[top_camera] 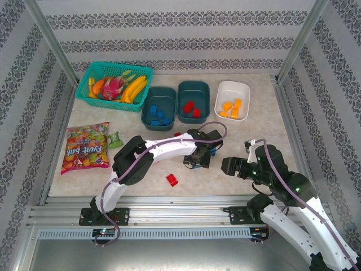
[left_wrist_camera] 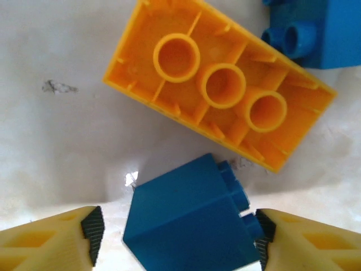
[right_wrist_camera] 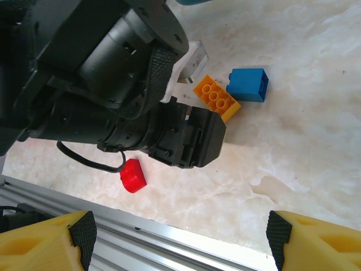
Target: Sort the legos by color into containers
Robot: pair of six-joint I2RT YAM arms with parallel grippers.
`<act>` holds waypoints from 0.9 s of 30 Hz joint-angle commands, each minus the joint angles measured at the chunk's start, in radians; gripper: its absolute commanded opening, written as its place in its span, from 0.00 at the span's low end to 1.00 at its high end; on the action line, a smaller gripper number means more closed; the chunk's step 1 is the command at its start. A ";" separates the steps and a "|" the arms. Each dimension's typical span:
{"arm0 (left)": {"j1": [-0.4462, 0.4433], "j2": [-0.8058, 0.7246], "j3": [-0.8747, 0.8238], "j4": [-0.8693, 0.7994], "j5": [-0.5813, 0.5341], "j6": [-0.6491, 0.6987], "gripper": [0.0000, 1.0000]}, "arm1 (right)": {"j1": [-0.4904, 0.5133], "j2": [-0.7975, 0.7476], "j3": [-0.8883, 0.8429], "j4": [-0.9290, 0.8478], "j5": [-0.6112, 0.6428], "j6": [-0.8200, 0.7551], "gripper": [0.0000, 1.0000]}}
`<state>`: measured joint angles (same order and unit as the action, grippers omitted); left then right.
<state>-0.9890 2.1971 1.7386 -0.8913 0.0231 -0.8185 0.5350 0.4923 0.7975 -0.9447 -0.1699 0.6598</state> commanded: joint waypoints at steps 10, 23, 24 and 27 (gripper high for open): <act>-0.013 -0.145 0.018 -0.143 -0.161 -0.010 0.41 | 0.010 0.029 0.066 0.006 -0.052 -0.032 0.81; 0.353 -0.266 0.117 -0.092 -0.093 0.152 0.41 | 0.011 0.225 -0.022 0.658 -0.100 0.069 0.82; 0.389 -0.246 0.145 -0.078 -0.080 0.166 0.41 | 0.011 0.273 -0.007 0.692 -0.090 0.070 0.83; 0.476 -0.146 0.257 -0.056 -0.033 0.201 0.41 | 0.008 0.396 0.067 0.720 -0.058 0.069 0.83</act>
<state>-0.5671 1.9743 1.9129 -0.9775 -0.0566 -0.6945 0.5350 0.8154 0.8089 -0.3851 -0.2707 0.7040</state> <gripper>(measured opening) 0.451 0.827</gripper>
